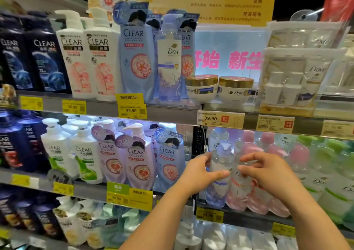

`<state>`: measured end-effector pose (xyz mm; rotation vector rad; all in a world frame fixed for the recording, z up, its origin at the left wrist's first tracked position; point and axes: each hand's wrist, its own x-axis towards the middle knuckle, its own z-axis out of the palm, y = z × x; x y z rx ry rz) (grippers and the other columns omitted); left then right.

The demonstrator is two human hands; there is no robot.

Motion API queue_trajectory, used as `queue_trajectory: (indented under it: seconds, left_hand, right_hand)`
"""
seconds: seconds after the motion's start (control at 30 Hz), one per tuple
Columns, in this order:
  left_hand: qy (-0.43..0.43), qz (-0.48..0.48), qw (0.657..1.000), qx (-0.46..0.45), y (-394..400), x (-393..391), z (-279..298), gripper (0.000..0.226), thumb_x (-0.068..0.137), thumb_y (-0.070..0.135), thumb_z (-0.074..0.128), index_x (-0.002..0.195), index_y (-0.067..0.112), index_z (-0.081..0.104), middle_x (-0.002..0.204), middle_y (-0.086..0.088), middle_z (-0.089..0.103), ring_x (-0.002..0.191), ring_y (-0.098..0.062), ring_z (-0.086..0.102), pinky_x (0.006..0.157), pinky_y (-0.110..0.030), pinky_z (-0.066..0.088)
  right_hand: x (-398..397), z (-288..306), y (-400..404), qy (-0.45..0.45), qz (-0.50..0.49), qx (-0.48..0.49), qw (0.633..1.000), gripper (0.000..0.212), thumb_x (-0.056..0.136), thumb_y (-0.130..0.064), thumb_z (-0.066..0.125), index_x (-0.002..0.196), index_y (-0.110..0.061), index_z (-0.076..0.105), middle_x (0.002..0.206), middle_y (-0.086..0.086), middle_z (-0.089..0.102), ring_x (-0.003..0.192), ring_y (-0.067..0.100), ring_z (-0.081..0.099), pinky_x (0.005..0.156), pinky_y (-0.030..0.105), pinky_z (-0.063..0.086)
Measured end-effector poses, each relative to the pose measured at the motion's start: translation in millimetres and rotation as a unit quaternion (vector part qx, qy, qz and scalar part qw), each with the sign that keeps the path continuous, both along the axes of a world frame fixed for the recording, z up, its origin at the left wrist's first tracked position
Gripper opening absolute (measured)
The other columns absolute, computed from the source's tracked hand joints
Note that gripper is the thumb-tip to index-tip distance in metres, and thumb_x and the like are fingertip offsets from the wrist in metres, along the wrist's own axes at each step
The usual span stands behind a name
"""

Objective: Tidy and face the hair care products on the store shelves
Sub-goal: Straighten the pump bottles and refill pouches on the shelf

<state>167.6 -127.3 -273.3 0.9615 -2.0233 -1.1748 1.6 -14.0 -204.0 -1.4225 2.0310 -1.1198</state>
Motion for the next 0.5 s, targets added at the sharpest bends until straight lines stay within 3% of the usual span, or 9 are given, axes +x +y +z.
queue_trajectory:
  seconds: [0.13,0.27,0.33,0.4,0.5]
  left_hand:
    - [0.016,0.000,1.000,0.026,1,3,-1,0.059,0.084,0.046,0.073,0.137,0.031,0.053,0.125,0.018,0.065,0.112,0.005,0.060,0.094,-0.019,0.050]
    - [0.012,0.041,0.999,0.032,-5,3,-3,0.055,0.098,0.055,0.044,0.144,0.024,0.048,0.137,0.004,0.059,0.123,-0.010,0.056,0.105,-0.033,0.046]
    - [0.023,0.056,0.998,0.031,-9,4,-1,0.050,0.102,0.050,0.035,0.141,0.023,0.050,0.137,0.002,0.059,0.124,-0.014,0.054,0.105,-0.033,0.042]
    - [0.038,0.072,0.996,0.030,-15,2,-1,0.045,0.105,0.041,0.034,0.144,0.021,0.045,0.143,0.001,0.051,0.126,-0.013,0.048,0.103,-0.026,0.037]
    - [0.051,0.076,0.995,0.039,-26,-7,-6,0.051,0.104,0.044,0.038,0.151,0.027,0.029,0.159,0.001,0.026,0.140,-0.019,0.035,0.113,-0.033,0.030]
  right_hand:
    - [14,5,-4,0.023,0.008,-0.022,0.999,0.020,0.084,-0.022,0.080,0.097,-0.032,0.069,0.066,0.002,0.075,0.046,0.012,0.064,0.059,0.030,0.049]
    - [21,6,-11,0.023,0.014,-0.026,0.999,0.021,0.085,-0.023,0.079,0.101,-0.032,0.068,0.064,0.002,0.074,0.044,0.010,0.062,0.059,0.035,0.055]
    - [23,3,-12,0.014,0.017,-0.024,0.999,0.022,0.087,-0.021,0.077,0.103,-0.031,0.066,0.063,0.004,0.074,0.043,0.009,0.059,0.061,0.036,0.055]
    - [24,1,-11,0.002,0.018,-0.026,0.999,0.024,0.088,-0.021,0.076,0.107,-0.030,0.065,0.063,0.004,0.074,0.043,0.009,0.057,0.060,0.034,0.053]
    - [24,-3,-10,0.001,0.023,-0.025,0.999,0.028,0.088,-0.023,0.076,0.112,-0.031,0.064,0.063,0.005,0.074,0.045,0.008,0.058,0.060,0.032,0.053]
